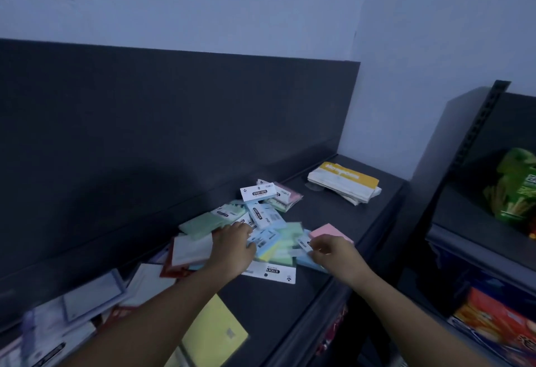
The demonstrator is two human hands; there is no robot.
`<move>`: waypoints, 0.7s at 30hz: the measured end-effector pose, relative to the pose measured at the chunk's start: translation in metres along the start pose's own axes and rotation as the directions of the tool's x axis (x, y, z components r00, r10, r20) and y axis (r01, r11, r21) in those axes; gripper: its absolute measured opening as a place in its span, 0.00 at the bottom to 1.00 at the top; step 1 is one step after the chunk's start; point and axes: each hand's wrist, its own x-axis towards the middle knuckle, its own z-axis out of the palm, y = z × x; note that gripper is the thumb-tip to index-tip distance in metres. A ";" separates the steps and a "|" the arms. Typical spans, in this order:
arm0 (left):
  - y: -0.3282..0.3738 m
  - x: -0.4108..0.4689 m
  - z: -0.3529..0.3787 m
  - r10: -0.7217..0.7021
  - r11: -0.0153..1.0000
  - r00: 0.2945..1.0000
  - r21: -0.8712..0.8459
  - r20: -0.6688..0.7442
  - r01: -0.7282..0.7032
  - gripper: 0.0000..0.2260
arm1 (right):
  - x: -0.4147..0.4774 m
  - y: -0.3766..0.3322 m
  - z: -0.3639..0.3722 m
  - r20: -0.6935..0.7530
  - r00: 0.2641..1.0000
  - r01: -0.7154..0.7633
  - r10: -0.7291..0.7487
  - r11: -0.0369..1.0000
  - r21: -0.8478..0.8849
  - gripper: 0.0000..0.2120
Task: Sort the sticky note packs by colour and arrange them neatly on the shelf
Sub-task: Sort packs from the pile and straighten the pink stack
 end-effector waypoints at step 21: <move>0.009 0.124 0.025 -0.161 0.960 0.983 0.219 -0.085 0.176 0.23 | 0.157 0.063 -0.020 0.628 0.737 0.411 -0.250 0.903 -0.122 0.27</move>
